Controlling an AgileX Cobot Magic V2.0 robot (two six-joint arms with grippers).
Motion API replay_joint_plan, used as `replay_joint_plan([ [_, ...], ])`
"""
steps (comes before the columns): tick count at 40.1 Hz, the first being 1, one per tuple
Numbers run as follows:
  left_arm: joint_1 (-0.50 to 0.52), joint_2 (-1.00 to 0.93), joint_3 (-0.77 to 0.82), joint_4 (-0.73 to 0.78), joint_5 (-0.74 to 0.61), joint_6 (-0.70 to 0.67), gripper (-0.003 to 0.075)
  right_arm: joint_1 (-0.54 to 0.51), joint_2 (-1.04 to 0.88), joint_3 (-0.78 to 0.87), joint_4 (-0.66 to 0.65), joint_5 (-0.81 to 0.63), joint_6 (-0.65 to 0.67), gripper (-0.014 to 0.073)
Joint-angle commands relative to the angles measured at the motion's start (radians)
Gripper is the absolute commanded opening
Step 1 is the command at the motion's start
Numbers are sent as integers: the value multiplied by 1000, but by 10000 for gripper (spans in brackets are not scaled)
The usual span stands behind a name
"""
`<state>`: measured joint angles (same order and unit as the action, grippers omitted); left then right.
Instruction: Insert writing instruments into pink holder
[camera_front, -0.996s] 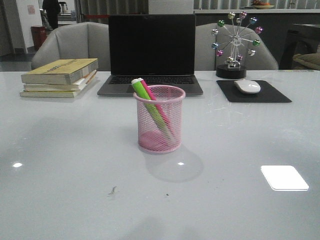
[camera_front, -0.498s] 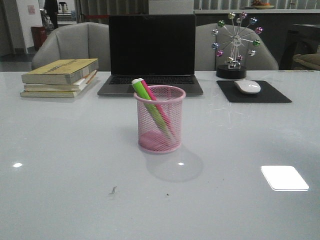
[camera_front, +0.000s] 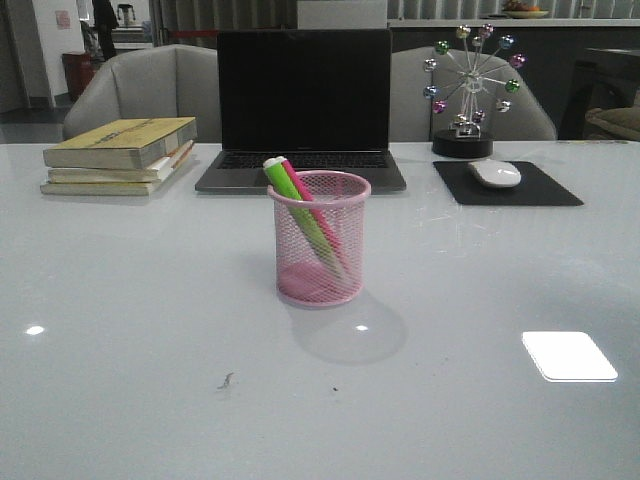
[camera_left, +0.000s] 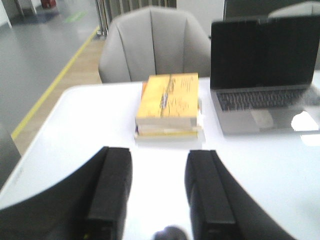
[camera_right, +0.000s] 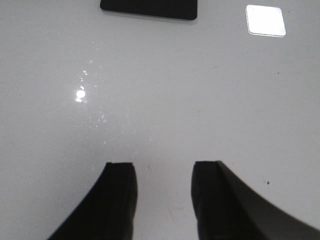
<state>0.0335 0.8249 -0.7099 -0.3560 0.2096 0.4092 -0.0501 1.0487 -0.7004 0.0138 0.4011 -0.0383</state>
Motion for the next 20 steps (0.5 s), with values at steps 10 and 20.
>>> replay_joint_plan([
  [10, -93, -23, 61, -14, -170, -1, 340, -3, -47, -25, -14, 0, -6, 286],
  [20, -101, -23, 61, -14, -204, -1, 340, -3, -47, -25, -14, 3, -6, 52],
])
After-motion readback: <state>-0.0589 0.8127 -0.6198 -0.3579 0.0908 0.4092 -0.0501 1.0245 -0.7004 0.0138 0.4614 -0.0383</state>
